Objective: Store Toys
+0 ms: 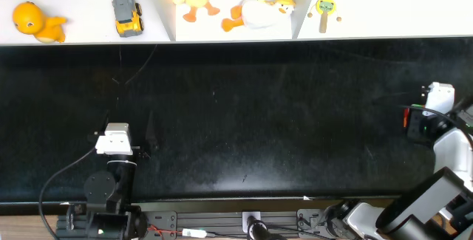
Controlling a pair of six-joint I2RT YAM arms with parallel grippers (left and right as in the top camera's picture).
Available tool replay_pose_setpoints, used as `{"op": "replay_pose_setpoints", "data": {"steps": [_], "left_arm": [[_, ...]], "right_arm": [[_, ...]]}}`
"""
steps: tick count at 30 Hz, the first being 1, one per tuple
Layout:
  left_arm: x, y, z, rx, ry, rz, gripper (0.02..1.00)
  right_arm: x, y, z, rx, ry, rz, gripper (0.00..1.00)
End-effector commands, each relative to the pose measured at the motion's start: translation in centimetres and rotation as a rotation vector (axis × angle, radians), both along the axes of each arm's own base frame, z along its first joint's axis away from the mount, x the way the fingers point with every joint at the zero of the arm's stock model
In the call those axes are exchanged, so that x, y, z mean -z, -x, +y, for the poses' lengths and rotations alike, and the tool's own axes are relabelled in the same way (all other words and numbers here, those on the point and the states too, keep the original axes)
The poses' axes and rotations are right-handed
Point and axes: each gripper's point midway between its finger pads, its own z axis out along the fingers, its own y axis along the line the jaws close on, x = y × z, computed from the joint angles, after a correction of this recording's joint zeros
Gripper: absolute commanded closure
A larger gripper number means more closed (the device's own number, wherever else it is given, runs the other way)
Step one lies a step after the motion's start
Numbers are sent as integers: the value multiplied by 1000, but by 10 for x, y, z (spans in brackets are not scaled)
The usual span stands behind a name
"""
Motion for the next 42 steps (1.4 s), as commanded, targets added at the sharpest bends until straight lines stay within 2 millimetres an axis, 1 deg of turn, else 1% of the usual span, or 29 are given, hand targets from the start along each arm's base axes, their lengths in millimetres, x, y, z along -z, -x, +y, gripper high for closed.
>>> {"op": "replay_pose_setpoints", "data": {"steps": [1, 4, 7, 10, 11, 13, 17, 22, 26, 30, 33, 37, 42], "left_arm": [[-1, 1, -4, 19, -17, -7, 20], [-1, 1, -4, 19, -17, -7, 20], [-1, 1, -4, 19, -17, -7, 20], [-1, 1, -4, 19, -17, -7, 20], [-1, 1, -4, 19, -17, -7, 20], [-1, 1, -4, 19, -17, -7, 20], [-1, 1, -4, 19, -17, -7, 20], [-1, 1, -4, 19, -17, -7, 20], [-1, 1, -4, 19, -17, -7, 20], [-1, 1, -4, 19, -17, -7, 20], [-1, 1, -4, 19, -17, -7, 20], [-1, 1, -4, 19, -17, -7, 20], [-1, 1, -4, 19, -17, -7, 20]], "right_arm": [[-28, -29, 21, -7, 5, -86, 485], [-49, -52, 29, 5, 2, -141, 483], [-77, -76, 34, 12, 3, -211, 478], [-106, -94, 29, 34, 13, -282, 476], [-113, -100, 26, 44, 14, -300, 474], [-121, -111, 20, 64, 7, -321, 476], [-126, -134, 9, 88, -12, -335, 487], [-125, -166, -3, 101, -34, -331, 494], [-126, -188, -8, 97, -47, -329, 494], [-130, -210, -5, 78, -51, -342, 494], [-134, -220, -1, 68, -52, -357, 489], [-136, -229, -1, 70, -56, -374, 489], [-126, -239, -3, 75, -64, -375, 492]]}}
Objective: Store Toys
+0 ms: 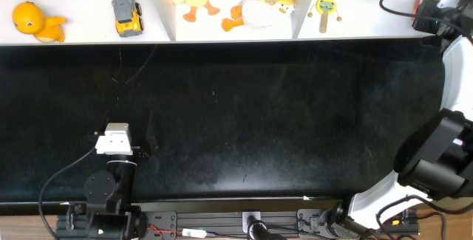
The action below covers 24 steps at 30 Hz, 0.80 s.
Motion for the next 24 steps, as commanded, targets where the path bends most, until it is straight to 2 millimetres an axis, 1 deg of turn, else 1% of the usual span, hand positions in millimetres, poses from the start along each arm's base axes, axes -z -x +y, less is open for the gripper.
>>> {"op": "replay_pose_setpoints", "data": {"steps": [1, 3, 4, 6, 8, 10, 12, 15, 18, 19, 23, 24], "left_arm": [[-1, 1, -4, 19, -17, -7, 20], [-1, 1, -4, 19, -17, -7, 20], [-1, 1, -4, 19, -17, -8, 20], [-1, 1, -4, 19, -17, -7, 20], [-1, 1, -4, 19, -17, -7, 20], [-1, 1, -4, 19, -17, -7, 20], [-1, 1, -4, 19, -17, -7, 20], [-1, 1, -4, 19, -17, -8, 20], [-1, 1, -4, 19, -17, -7, 20], [-1, 1, -4, 19, -17, -7, 20], [-1, 1, -4, 19, -17, -7, 20], [-1, 1, -4, 19, -17, -7, 23]], "right_arm": [[2, -15, -3, 13, -17, -31, 503], [2, -18, -2, 8, -15, -42, 487], [1, -19, -1, 4, -16, -46, 413], [1, -20, 0, 0, -16, -47, 5], [2, -17, 3, -1, -22, -32, 5], [5, -10, 6, 0, -36, 0, 5], [5, 2, 9, 11, -41, 40, 5], [2, 25, 19, 13, -51, 62, 5], [7, 56, 34, 13, -47, 55, 5], [12, 70, 40, 15, -46, 57, 5], [39, 129, 62, 39, -20, 68, 5], [47, 143, 70, 43, -19, 60, 3]]}}
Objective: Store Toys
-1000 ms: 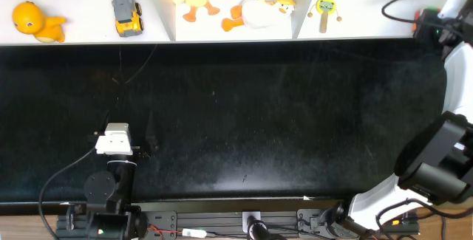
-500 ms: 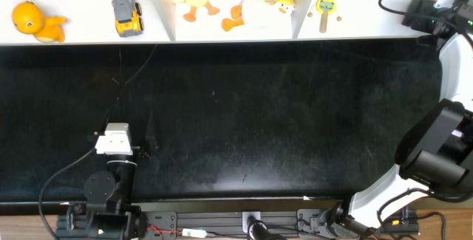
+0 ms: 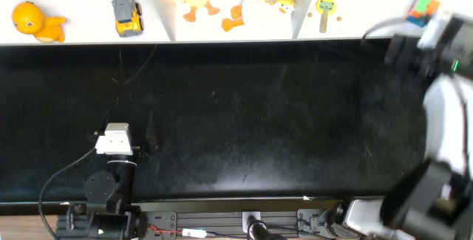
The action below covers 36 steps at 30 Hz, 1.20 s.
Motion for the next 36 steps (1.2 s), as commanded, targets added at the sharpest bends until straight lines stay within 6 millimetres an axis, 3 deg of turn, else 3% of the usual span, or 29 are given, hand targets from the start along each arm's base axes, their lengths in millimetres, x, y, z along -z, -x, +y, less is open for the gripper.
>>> {"op": "replay_pose_setpoints", "data": {"steps": [1, 4, 11, 14, 17, 21, 36], "left_arm": [[-1, 1, -4, 19, -17, -8, 20], [-1, 1, -4, 19, -17, -8, 20], [-1, 1, -4, 19, -17, -8, 20], [-1, 1, -4, 19, -17, -8, 20], [-1, 1, -4, 19, -17, -8, 20], [-1, 1, -4, 19, -17, -8, 20], [-1, 1, -4, 19, -17, -8, 20]], "right_arm": [[20, 51, 27, 20, 20, -16, 5], [31, 72, 61, -25, 25, -77, 5], [27, 98, 178, -368, 30, -370, 5], [33, 113, 204, -467, 1, -483, 7], [51, 127, 205, -466, -3, -504, 7], [74, 146, 203, -463, -18, -403, 5], [-21, 144, 178, -360, 96, -800, 5]]}}
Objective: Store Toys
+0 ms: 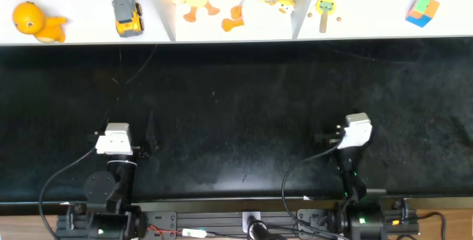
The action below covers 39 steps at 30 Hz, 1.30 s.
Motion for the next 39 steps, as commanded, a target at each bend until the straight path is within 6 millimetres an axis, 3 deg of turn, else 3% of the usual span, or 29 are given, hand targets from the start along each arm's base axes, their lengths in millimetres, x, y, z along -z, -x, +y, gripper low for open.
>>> {"op": "replay_pose_setpoints", "data": {"steps": [1, 3, 7, 39], "left_arm": [[-1, 1, -3, 16, -17, -8, 20], [-1, 1, -3, 16, -17, -8, 20], [-1, 1, -3, 16, -18, -7, 20], [-1, 1, -3, 16, -18, -7, 20]], "right_arm": [[-26, 5, -11, 46, -4, -129, 5], [-34, 5, -16, 67, -1, -159, 5], [-29, 5, -20, 84, -1, -141, 5], [-29, 5, -20, 84, -1, -138, 7]]}}
